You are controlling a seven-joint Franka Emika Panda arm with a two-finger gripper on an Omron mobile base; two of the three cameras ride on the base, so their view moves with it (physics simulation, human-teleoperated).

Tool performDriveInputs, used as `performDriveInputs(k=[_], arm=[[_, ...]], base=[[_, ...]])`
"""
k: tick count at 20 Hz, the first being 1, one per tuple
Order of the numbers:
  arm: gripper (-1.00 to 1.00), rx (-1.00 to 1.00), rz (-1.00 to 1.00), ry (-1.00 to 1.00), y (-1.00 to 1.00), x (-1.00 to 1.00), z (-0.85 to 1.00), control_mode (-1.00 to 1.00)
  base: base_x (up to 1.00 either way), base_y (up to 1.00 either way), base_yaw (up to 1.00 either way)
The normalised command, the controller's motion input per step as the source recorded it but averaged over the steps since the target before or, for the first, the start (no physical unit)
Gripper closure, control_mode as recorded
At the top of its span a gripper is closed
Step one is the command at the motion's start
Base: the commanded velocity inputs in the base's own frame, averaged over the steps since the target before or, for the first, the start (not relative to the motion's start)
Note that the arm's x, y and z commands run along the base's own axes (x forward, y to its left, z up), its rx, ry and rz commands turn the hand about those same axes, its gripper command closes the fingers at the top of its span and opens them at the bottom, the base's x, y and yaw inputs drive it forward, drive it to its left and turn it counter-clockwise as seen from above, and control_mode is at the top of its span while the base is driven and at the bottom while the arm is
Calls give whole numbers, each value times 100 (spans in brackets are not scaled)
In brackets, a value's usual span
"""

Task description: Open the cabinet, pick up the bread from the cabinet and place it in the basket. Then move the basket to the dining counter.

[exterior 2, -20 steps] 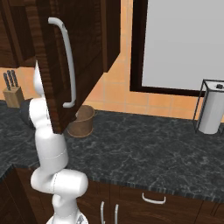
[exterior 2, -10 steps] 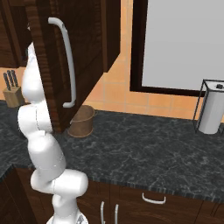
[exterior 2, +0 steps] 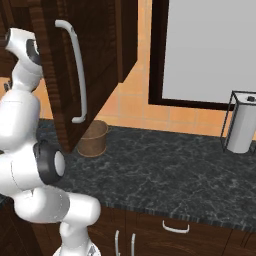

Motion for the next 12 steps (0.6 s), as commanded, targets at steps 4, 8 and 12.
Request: performDriveInputs(k=[4,8,12], arm=[[100,0,0,0,34,-100,24,-100],[100,0,0,0,27,-100,2,-100],[100,0,1,0,29,-100,-27,-100]], base=[[0,0,0],[0,0,0],[0,0,0]])
